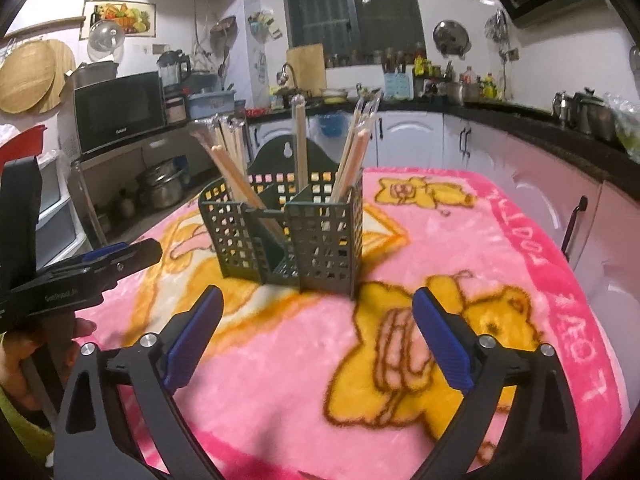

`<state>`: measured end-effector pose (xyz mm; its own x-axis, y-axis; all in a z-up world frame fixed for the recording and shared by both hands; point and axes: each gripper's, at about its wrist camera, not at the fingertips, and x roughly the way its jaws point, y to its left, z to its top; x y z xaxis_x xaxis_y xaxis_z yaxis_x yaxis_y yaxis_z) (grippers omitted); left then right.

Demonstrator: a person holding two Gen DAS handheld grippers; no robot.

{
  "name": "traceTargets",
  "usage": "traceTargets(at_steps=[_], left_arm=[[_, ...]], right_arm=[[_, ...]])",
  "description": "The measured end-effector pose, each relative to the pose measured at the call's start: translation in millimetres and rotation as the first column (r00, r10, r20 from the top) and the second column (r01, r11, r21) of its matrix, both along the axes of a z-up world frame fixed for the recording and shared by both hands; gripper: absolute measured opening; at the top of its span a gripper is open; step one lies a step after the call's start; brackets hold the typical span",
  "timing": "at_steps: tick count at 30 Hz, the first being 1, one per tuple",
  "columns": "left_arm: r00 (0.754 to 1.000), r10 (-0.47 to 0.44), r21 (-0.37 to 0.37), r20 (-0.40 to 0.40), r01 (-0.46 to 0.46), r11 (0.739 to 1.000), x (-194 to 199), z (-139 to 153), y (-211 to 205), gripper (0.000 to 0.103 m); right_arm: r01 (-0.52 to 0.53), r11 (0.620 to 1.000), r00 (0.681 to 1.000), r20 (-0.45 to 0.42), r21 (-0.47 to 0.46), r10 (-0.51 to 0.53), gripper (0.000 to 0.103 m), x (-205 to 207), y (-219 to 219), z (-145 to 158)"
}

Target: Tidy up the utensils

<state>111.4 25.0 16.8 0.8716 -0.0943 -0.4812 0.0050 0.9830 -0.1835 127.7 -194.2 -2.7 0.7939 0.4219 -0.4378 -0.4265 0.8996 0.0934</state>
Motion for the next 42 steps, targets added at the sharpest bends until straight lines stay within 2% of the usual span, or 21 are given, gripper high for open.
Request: traceTargets(at_steps=[4,12,19,42], left_arm=[[0.999,0.014,0.021,0.037,-0.014,1.0,-4,1,-1,0.092],[0.995,-0.001,0.035,0.102,-0.002,0.999,-11,1,-5,0.092],[0.988,0.0,0.048,0.154,-0.007,0.999,-16,-4,-8,0.092],[0.988,0.015,0.064,0.154,-0.025,0.998,-16,-9,-8,0.092]], right_arm=[[0.022,1.0,0.998,0.063,0.015,-0.023,0.096,-5,-3,2],[0.05,0.997,0.99,0.132,0.057,-0.057,0.096,-10,-10,1],[0.079,0.997,0.979,0.187,0.025,-0.082,0.096,-15,-9,-4],[0.096,0.995,0.98,0.171,0.038,-0.101,0.096,-15,-9,-10]])
